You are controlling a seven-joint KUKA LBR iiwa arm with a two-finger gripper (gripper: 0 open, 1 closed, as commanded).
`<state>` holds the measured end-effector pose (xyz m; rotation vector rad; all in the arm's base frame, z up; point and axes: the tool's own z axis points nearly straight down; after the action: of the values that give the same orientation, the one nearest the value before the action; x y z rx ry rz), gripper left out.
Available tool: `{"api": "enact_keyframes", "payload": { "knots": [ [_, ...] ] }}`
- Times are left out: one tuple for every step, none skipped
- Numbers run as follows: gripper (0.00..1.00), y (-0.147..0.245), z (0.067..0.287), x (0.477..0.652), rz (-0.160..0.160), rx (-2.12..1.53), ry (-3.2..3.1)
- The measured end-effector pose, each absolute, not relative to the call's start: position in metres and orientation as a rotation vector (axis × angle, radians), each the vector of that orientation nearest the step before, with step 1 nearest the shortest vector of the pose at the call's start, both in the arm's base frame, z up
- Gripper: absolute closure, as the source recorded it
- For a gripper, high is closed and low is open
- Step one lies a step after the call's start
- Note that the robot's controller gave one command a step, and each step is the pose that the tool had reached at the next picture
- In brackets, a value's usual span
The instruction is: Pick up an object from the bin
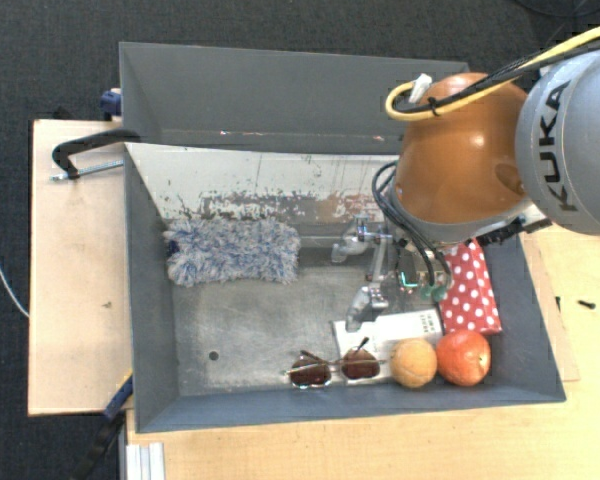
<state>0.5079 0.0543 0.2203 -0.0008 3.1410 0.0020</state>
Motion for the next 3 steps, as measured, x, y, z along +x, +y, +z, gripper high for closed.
{"api": "enact_keyframes", "payload": {
  "knots": [
    [0.0,0.055,0.189,0.507,0.001,-0.105,3.133],
    [0.0,0.051,0.13,0.507,0.001,-0.449,3.103],
    [0.0,0.052,0.096,0.503,0.002,-0.71,3.063]
  ]
}}
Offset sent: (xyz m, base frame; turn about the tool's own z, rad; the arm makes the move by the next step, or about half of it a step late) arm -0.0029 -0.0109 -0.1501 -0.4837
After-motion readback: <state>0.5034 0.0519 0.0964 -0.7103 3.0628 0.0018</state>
